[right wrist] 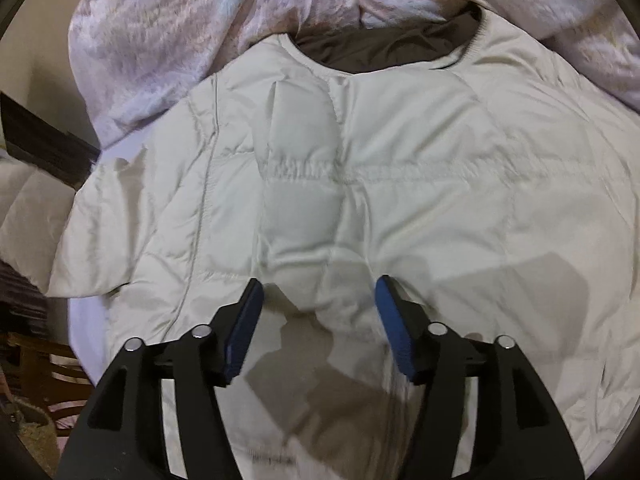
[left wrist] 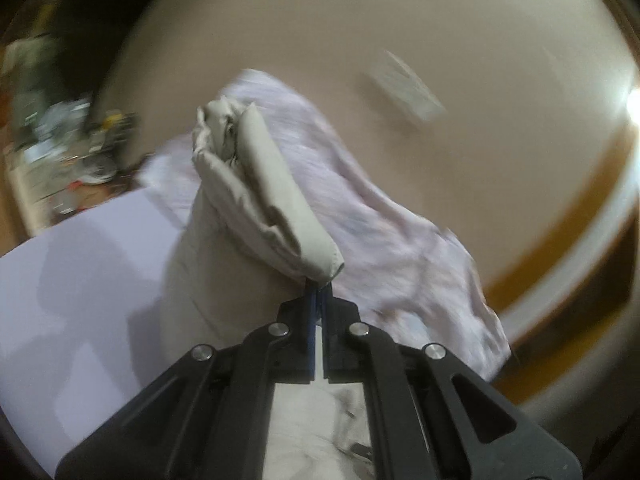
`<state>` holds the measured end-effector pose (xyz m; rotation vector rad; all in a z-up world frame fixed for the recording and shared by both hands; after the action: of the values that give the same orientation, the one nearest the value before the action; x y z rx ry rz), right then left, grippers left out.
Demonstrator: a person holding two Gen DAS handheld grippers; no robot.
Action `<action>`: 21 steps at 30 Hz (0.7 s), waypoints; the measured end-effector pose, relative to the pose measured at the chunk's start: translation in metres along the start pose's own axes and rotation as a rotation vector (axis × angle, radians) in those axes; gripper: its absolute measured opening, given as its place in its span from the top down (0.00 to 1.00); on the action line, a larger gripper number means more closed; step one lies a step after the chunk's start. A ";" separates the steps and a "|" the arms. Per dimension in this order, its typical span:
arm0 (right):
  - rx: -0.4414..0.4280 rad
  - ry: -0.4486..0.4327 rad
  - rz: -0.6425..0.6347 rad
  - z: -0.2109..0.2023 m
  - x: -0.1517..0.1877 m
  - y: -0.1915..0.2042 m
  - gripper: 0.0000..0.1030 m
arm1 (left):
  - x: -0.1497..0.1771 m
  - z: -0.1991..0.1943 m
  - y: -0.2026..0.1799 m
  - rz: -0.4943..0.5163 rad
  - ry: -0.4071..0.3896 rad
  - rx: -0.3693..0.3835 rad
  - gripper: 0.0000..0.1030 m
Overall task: Fold large clothes
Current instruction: 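Grasp the other sleeve with the left gripper and fold it across the body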
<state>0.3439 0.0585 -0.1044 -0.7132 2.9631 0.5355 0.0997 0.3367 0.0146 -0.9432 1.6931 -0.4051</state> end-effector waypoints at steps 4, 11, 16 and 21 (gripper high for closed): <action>-0.005 -0.059 0.050 -0.028 0.008 -0.022 0.35 | 0.028 0.028 -0.062 0.116 0.089 0.111 0.99; 0.003 -0.132 0.200 -0.064 0.021 -0.074 0.31 | 0.100 0.079 -0.125 0.219 0.284 0.219 0.99; 0.023 -0.150 0.249 -0.076 0.029 -0.100 0.31 | 0.151 0.108 -0.137 0.268 0.412 0.220 0.99; 0.032 -0.151 0.288 -0.080 0.038 -0.117 0.31 | 0.194 0.134 -0.133 0.291 0.531 0.188 0.99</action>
<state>0.3650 -0.0833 -0.0717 -0.2299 2.9369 0.5285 0.2579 0.1330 -0.0661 -0.4576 2.1885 -0.6439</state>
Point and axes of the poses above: each gripper's, at about its wrist camera, not at the fingertips, and z roughly the way its jaws point, y to its left, x to its underside, the point moved 5 cm from there along z, roughly the way its jaws point
